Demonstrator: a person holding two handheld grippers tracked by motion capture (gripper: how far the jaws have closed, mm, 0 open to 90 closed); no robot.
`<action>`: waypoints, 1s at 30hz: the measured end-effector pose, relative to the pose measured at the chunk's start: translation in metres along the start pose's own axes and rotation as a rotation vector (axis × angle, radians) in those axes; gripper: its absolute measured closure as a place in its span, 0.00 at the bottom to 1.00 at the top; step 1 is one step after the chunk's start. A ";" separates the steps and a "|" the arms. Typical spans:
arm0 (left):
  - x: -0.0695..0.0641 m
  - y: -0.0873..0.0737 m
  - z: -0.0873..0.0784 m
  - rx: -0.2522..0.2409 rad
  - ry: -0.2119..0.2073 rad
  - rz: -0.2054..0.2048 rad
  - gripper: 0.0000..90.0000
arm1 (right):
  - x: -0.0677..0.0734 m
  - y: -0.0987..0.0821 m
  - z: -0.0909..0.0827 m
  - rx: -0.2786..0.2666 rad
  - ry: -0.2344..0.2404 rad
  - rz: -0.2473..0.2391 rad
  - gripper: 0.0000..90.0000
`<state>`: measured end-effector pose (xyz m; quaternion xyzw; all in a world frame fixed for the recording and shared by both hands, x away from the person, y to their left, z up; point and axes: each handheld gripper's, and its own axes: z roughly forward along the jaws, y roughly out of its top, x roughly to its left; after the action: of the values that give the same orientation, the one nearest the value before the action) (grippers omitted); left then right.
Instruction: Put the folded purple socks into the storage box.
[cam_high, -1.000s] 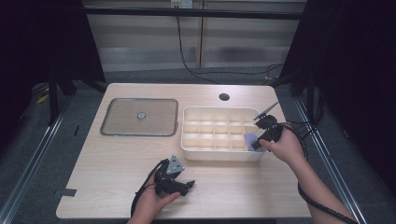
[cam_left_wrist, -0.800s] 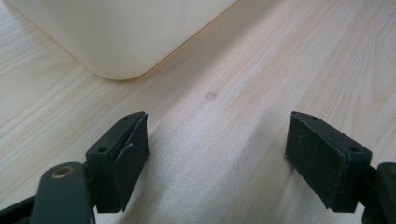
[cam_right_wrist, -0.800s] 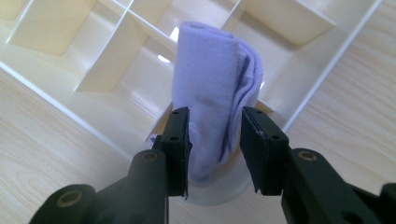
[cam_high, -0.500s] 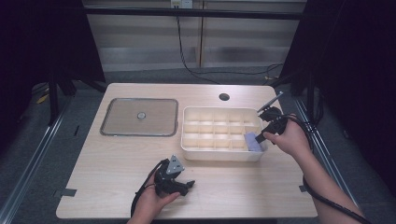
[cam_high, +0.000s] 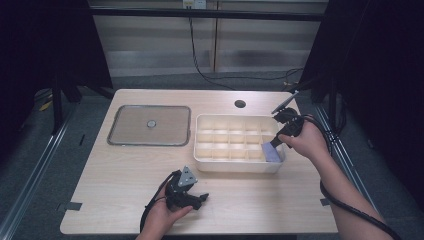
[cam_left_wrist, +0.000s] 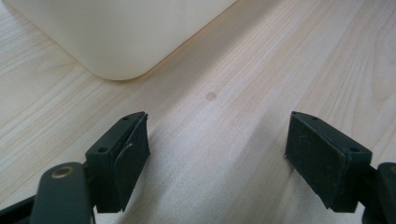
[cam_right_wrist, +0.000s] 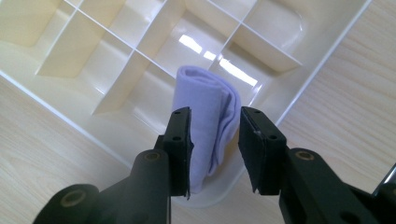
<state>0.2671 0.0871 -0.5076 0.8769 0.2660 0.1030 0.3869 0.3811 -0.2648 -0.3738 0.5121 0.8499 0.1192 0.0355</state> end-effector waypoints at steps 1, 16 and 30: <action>0.000 0.000 0.000 0.002 0.001 -0.001 0.23 | 0.000 0.002 0.000 -0.002 -0.001 -0.006 0.73; 0.000 0.000 0.000 -0.001 -0.001 -0.001 0.23 | -0.001 0.016 0.010 0.052 0.013 -0.011 0.80; 0.000 0.000 0.000 0.003 -0.001 0.002 0.23 | -0.004 0.013 0.035 0.088 0.028 -0.005 0.88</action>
<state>0.2673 0.0873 -0.5074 0.8779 0.2649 0.1026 0.3856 0.4007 -0.2568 -0.4048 0.5092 0.8561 0.0885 0.0014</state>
